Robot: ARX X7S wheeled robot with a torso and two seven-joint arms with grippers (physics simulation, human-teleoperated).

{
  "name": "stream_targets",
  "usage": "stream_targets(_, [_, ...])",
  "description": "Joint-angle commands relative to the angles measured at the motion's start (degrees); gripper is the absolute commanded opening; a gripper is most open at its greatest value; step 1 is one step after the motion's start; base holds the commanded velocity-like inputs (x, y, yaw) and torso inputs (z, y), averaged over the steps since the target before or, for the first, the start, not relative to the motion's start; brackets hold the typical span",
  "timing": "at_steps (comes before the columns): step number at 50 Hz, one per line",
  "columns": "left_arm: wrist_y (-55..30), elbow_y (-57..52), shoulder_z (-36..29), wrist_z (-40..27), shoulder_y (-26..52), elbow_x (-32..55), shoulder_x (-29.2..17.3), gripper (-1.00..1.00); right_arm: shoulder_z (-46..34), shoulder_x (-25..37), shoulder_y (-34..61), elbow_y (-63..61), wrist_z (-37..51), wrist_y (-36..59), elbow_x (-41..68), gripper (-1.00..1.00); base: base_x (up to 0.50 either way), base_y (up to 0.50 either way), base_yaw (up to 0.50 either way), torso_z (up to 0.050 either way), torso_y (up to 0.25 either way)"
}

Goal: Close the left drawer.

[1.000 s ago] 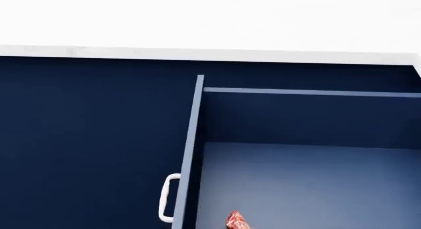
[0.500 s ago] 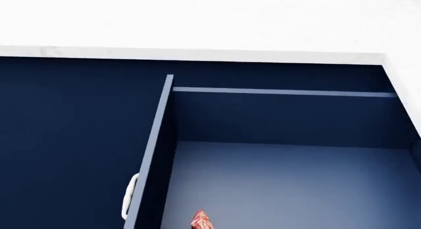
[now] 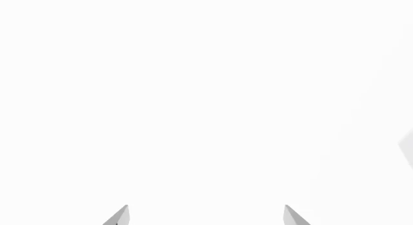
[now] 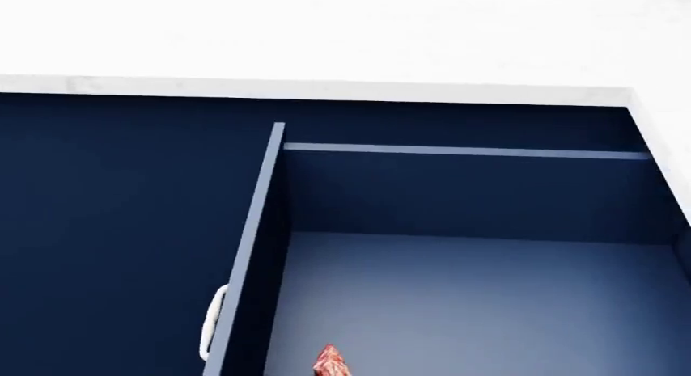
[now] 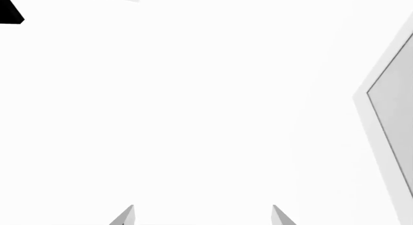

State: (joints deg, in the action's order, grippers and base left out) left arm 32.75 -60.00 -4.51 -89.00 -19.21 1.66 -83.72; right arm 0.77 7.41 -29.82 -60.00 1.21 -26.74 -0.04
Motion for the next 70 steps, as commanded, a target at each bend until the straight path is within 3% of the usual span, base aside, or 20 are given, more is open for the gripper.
stream_targets(1, [-1.72, 0.00, -11.12, 0.95, 12.97, 3.72, -2.62, 1.00, -0.05, 0.24, -0.08, 0.00, -0.07, 0.12, 0.02, 1.00, 0.00, 0.00, 0.00, 0.000, 0.000])
stream_targets(4, [-6.70, 0.00, -26.19, 9.66, 31.48, 7.42, 2.52, 1.00, -0.15, 0.60, -0.14, 0.00, 0.29, 0.18, 0.06, 1.00, 0.00, 0.00, 0.00, 0.000, 0.000])
stream_targets(7, [-14.55, 0.00, -49.12, 13.76, 56.86, 12.02, 7.45, 1.00, -0.21, 0.88, -0.15, 0.00, 0.39, 0.20, 0.03, 1.00, 0.00, 0.00, 0.00, 0.000, 0.000])
stream_targets(11, [-19.67, 0.00, -81.65, 8.28, 91.23, 18.93, 10.66, 1.00, -0.31, 1.34, -0.21, 0.00, 0.69, 0.29, 0.04, 1.00, 0.00, 0.00, 0.00, 0.000, 0.000])
stream_targets(13, [-21.64, 0.00, -98.60, 3.77, 108.42, 21.10, 14.52, 1.00, -0.36, 1.51, -0.22, 0.00, 0.89, 0.29, 0.06, 1.00, 0.00, 0.00, 0.00, 0.000, 0.000])
stream_targets(14, [-22.46, 0.00, -105.66, 0.69, 117.02, 21.66, 16.67, 1.00, -0.35, 1.54, -0.23, 0.00, 0.91, 0.30, 0.02, 1.00, 0.00, 0.00, 0.00, 0.000, 0.000])
stream_targets(15, [-23.44, 0.02, -107.52, -0.67, 122.39, 24.44, 18.77, 1.00, -0.34, 1.54, -0.24, 0.00, 0.90, 0.32, 0.01, 1.00, 0.00, 0.00, 0.00, 0.000, 0.000])
stream_targets(32, [-13.16, 25.47, -105.16, 13.10, 117.78, 45.94, 28.25, 1.00, -0.68, 3.08, -0.55, 0.00, 2.09, 0.71, 0.06, 1.00, 0.00, 0.00, 0.00, 0.000, 0.000])
stream_targets(44, [-14.57, 33.12, -105.26, 18.79, 117.21, 55.46, 32.89, 1.00, -0.75, 3.40, -0.55, 0.00, 2.47, 0.70, 0.01, 1.00, 0.00, 0.00, 0.00, 0.000, 0.000])
stream_targets(70, [-16.04, 44.38, -104.67, 25.48, 115.27, 63.57, 36.94, 1.00, -0.58, 2.83, -0.64, 0.00, 1.60, 0.83, -0.03, 1.00, 0.00, 0.00, 0.00, 0.000, 0.000])
